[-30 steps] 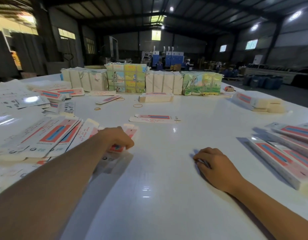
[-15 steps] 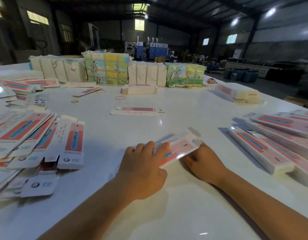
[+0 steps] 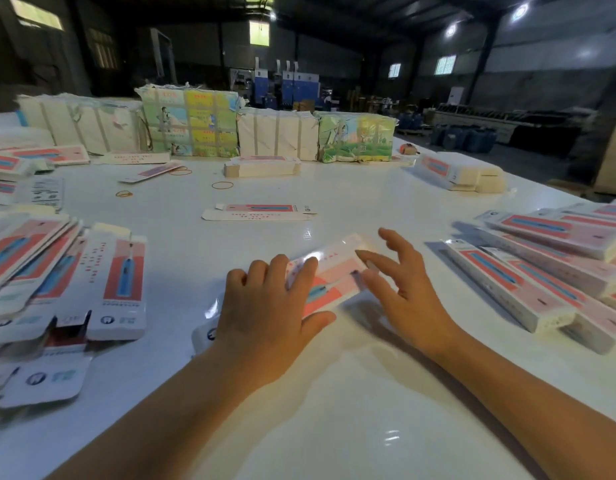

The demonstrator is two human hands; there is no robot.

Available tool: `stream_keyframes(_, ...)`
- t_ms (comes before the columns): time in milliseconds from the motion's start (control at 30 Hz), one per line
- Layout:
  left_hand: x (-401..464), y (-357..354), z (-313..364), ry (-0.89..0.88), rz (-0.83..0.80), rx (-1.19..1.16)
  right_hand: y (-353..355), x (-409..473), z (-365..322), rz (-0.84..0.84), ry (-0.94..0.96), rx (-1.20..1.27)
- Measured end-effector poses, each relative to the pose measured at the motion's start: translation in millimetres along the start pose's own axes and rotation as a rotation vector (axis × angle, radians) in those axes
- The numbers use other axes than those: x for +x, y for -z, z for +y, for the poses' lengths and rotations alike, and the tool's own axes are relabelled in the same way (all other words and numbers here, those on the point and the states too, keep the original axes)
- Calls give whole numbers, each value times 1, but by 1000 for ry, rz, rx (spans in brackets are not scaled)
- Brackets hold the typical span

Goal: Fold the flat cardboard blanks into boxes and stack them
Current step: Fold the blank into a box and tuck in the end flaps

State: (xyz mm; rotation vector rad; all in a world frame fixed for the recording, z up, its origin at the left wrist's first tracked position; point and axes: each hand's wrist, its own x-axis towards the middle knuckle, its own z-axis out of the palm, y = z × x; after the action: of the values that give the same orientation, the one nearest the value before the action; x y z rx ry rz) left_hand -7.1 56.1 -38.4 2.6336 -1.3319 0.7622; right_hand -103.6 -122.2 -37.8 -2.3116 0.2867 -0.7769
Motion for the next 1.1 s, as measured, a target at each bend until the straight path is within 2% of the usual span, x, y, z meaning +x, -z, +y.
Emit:
stream_keyframes(33, -1, 0, -1, -4, -7, 3, 0, 2, -3, -16, -24, 84)
stream_keyframes(100, -2, 2, -1, -8, -10, -15, 3, 5, -7, -26, -127, 469)
stream_keyframes(167, -2, 6, -1, -19, -2, -56, 8, 7, -5, -112, -242, 831)
stream_keyframes(200, -2, 8, 0, -31, 2, -82, 9, 6, -4, -158, -266, 880)
stream_keyframes(267, -1, 9, 1, -52, 17, -157, 7, 3, -6, -221, -278, 877)
stream_keyframes(333, 2, 11, 0, -38, 36, -234, 6, 3, -8, -143, -278, 875)
stream_keyframes(400, 4, 14, -2, 7, 55, -283, 7, 5, -10, 42, -265, 779)
stream_keyframes(467, 4, 14, -5, 46, 81, -308, 11, 3, -8, 278, -230, 532)
stream_keyframes(533, 3, 13, -6, 58, 96, -323, 12, 0, -8, 390, -100, 320)
stream_keyframes(600, 3, 13, -5, 59, 93, -322, 9, -5, -13, 335, 51, 256)
stream_keyframes(667, 3, 14, -4, 65, 86, -309, 3, -8, -18, 244, 117, 255)
stream_keyframes(833, 2, 19, 0, 41, 45, -239, 2, -7, -20, 185, -78, 420)
stream_keyframes(967, 1, 23, 3, -17, 12, -173, 5, -5, -16, 118, -122, 512)
stream_keyframes(1100, 1, 22, 5, -82, 56, -72, 2, -5, -13, 9, -139, 381)
